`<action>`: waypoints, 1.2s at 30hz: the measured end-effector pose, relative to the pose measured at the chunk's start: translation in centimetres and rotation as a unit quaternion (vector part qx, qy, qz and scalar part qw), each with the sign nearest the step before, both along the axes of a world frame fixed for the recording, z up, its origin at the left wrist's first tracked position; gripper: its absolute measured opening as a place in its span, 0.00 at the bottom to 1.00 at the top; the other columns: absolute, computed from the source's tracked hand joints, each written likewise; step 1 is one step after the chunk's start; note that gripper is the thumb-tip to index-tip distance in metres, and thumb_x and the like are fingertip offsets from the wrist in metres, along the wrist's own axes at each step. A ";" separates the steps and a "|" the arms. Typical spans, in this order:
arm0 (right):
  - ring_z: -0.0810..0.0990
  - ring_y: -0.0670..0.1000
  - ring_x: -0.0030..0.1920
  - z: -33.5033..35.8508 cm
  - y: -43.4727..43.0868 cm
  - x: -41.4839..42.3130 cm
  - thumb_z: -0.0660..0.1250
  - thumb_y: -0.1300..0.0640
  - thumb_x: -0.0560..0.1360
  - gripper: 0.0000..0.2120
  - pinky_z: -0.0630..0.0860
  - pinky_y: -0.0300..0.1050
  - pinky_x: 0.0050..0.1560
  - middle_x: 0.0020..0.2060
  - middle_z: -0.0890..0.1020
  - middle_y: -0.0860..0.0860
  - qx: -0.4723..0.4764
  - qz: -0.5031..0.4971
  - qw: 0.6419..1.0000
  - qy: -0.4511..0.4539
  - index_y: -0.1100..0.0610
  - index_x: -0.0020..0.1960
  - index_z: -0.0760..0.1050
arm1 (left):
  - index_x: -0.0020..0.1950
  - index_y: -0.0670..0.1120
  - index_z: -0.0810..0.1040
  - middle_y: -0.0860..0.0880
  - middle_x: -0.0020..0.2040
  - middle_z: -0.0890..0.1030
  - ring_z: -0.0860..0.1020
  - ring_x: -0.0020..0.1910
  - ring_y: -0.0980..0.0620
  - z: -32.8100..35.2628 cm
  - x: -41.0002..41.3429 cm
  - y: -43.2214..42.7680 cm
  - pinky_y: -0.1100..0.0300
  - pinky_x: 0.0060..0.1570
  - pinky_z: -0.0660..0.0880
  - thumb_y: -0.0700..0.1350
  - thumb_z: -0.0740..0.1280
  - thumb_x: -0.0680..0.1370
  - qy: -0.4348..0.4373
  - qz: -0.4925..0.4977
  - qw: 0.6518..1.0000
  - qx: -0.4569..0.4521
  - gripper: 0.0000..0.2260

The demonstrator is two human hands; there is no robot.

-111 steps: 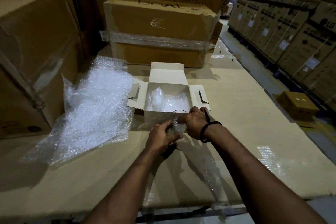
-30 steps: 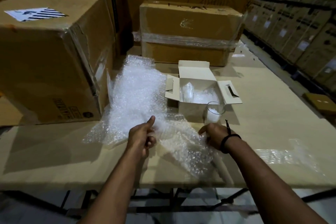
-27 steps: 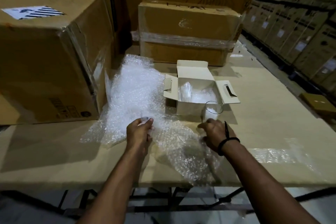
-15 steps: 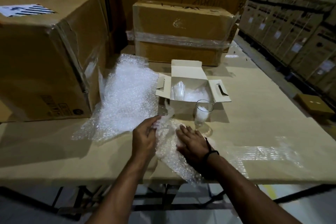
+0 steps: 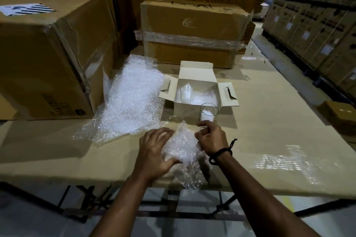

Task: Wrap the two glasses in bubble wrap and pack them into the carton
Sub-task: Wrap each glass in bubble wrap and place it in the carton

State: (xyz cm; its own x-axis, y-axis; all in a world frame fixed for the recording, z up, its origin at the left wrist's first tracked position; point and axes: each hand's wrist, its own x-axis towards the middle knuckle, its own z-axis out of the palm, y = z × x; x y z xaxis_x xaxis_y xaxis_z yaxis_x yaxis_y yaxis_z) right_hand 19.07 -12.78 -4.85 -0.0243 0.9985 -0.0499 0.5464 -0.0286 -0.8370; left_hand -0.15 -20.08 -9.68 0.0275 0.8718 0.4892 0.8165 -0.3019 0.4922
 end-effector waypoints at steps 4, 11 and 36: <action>0.82 0.51 0.30 0.0 -0.9 2.2 0.66 0.62 0.73 0.08 0.81 0.50 0.40 0.31 0.82 0.49 0.035 -0.011 0.999 0.015 0.52 0.45 0.82 | 0.57 0.50 0.82 0.50 0.52 0.81 0.78 0.50 0.45 -0.5 -0.8 0.4 0.55 0.48 0.70 0.35 0.74 0.59 0.002 0.065 0.996 -0.068 0.27; 0.81 0.53 0.51 -0.1 -1.5 4.0 0.67 0.51 0.72 0.08 0.74 0.41 0.48 0.48 0.84 0.50 -0.031 0.140 0.952 -0.271 0.49 0.46 0.83 | 0.58 0.53 0.81 0.53 0.56 0.81 0.78 0.55 0.51 0.0 -2.2 0.2 0.55 0.56 0.75 0.39 0.66 0.68 -0.063 0.010 0.991 -0.114 0.20; 0.63 0.58 0.69 -0.4 -0.6 -2.4 0.74 0.62 0.65 0.44 0.66 0.56 0.64 0.75 0.60 0.47 0.218 0.171 0.881 -0.384 0.42 0.73 0.56 | 0.39 0.53 0.72 0.54 0.37 0.76 0.75 0.39 0.46 2.2 -1.9 1.1 0.50 0.41 0.70 0.35 0.62 0.66 -0.089 0.011 0.996 0.000 0.11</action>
State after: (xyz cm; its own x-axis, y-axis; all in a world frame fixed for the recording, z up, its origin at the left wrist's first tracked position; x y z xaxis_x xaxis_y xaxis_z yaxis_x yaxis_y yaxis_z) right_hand 16.72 -13.41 -5.22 -0.4537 0.8676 0.2037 0.8706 0.4803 -0.1065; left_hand -2.04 -19.00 -7.50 -0.0782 0.8716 0.4840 0.7229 -0.2847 0.6296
